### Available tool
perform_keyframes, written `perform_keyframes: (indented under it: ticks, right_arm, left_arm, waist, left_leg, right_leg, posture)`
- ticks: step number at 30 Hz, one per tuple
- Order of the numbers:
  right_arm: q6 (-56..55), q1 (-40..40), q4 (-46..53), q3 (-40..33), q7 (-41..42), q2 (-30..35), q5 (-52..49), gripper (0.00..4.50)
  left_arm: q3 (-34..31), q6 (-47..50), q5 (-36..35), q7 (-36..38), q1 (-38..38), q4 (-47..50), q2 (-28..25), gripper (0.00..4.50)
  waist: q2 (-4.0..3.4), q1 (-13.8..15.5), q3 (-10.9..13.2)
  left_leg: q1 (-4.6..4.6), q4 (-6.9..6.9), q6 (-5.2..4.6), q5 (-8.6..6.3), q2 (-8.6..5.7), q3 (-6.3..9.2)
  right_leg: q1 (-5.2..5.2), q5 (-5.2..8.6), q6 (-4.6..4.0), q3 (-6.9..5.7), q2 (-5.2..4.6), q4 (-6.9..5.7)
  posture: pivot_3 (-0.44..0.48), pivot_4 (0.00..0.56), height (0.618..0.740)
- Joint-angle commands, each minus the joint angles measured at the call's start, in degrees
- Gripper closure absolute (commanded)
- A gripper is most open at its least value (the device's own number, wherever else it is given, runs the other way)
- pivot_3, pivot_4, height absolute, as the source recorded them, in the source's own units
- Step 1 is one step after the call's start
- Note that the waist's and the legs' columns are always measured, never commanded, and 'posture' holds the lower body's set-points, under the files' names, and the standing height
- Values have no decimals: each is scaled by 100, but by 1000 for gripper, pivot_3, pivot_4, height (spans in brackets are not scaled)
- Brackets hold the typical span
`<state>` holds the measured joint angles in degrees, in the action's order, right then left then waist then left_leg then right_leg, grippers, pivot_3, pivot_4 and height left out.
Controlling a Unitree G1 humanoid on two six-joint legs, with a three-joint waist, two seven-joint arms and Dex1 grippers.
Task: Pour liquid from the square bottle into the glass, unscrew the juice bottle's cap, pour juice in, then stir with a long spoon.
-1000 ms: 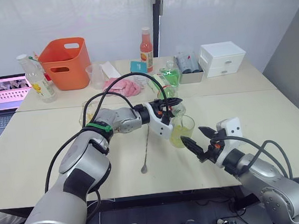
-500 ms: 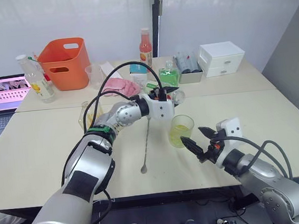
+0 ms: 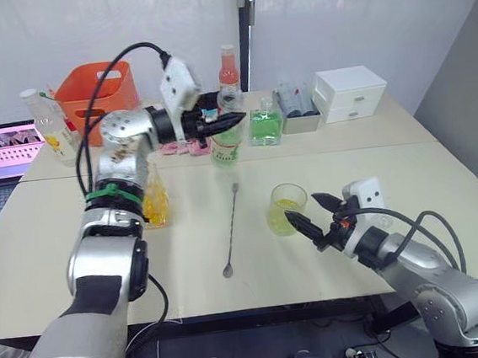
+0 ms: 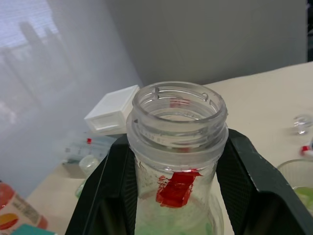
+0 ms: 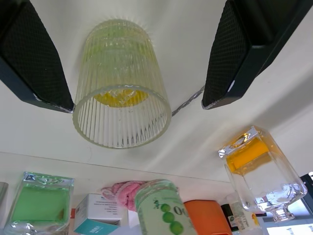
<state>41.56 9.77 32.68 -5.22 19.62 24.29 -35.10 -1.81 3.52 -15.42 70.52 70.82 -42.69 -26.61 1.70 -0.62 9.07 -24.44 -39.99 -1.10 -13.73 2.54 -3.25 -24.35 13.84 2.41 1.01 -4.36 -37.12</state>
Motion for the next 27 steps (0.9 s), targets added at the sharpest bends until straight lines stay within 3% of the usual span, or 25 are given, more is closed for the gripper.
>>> perform_keyframes:
  ticks: [1,4,8,13,17,21,27]
  right_arm:
    - [-5,250,-27,-126,279,184,-156,84]
    - [35,527,-237,-244,683,480,-282,84]
    - [35,693,-368,-424,1201,797,-606,84]
    - [76,739,-415,-503,1789,1113,-942,84]
    - [183,728,-320,-435,2073,1265,-1214,84]
    - [310,760,-283,-344,2219,1368,-1361,84]
    - [254,769,-367,-219,2279,1444,-1233,84]
  left_arm:
    - [-432,1807,-1070,289,-550,1908,-677,2792]
    - [-1019,3699,-2313,288,-1550,3826,-1605,2792]
    - [-1946,4801,-3298,-312,-2582,5080,-2175,2792]
    - [-3008,5393,-3991,-1078,-3666,5913,-2471,2792]
    - [-3826,5557,-4170,-1505,-4657,6316,-2655,2792]
    - [-4462,5254,-3744,-1703,-5613,6290,-2774,2792]
    - [-4450,4549,-3108,-2067,-5868,5673,-2832,2792]
  waist:
    - [-3,-21,1]
    - [-5,-203,3]
    - [-4,-126,4]
    - [-2,17,5]
    - [-2,33,5]
    - [-2,16,5]
    - [1,89,6]
  left_leg:
    - [0,0,0,0,0,2]
    - [6,11,0,0,13,18]
    - [9,15,1,0,19,38]
    - [26,6,3,1,16,29]
    - [36,5,6,3,17,18]
    - [40,13,8,4,16,8]
    - [39,12,12,6,14,-12]
  right_leg:
    - [0,0,0,0,0,0]
    - [-7,-1,-1,24,6,-12]
    - [-1,-1,-2,10,10,-6]
    - [15,0,-1,11,0,2]
    - [19,-1,-6,13,2,1]
    - [15,0,-12,15,3,-1]
    - [17,1,-17,11,0,1]
  posture:
    - [0,150,715]
    - [0,150,715]
    - [0,150,715]
    - [0,150,715]
    - [0,150,715]
    - [0,150,715]
    - [0,150,715]
